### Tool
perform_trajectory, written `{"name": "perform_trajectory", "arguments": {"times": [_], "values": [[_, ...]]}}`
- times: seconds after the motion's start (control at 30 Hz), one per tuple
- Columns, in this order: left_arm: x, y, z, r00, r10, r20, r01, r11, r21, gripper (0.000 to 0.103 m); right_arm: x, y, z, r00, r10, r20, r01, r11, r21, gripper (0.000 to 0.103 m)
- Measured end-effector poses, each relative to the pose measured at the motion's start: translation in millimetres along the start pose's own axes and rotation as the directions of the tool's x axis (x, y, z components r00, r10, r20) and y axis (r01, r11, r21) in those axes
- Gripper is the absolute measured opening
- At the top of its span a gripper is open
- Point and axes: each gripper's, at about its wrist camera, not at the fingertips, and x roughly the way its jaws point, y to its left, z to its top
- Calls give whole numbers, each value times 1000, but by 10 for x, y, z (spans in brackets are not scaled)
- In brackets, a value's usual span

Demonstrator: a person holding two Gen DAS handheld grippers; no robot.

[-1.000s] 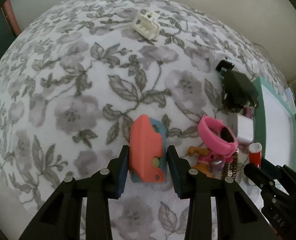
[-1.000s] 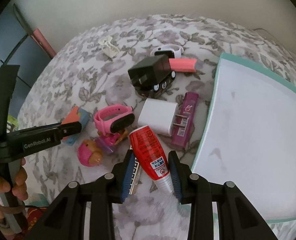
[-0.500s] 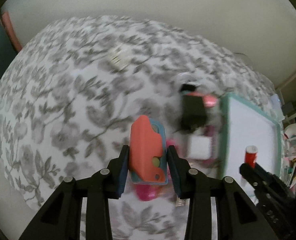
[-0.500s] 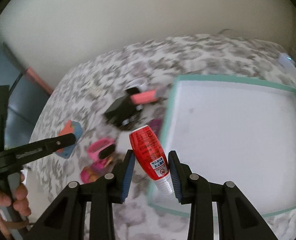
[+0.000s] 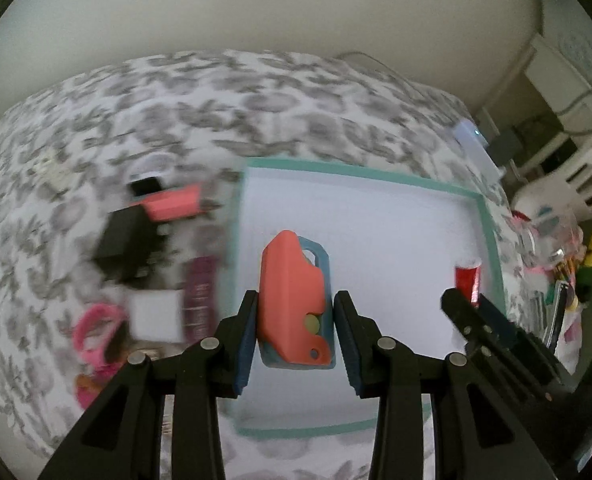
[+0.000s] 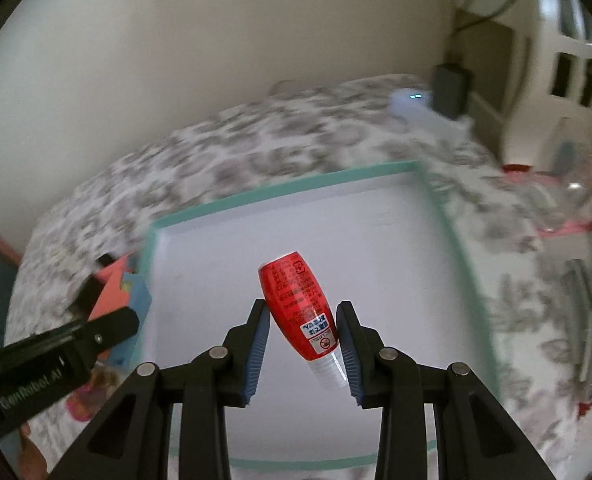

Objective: Organize rigid objects
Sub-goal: 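Carry both items into the white tray and open both tools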

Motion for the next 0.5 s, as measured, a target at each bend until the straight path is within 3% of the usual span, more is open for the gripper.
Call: {"name": "perform_trajectory", "arguments": {"times": [0.23, 0.5], "values": [[303, -296, 6, 1000, 16, -27, -14, 999, 51, 39, 42, -357, 53, 997, -77, -2, 77, 996, 54, 37], [465, -426, 17, 999, 34, -33, -32, 997, 65, 40, 112, -454, 60, 996, -84, -28, 86, 993, 79, 37]]}}
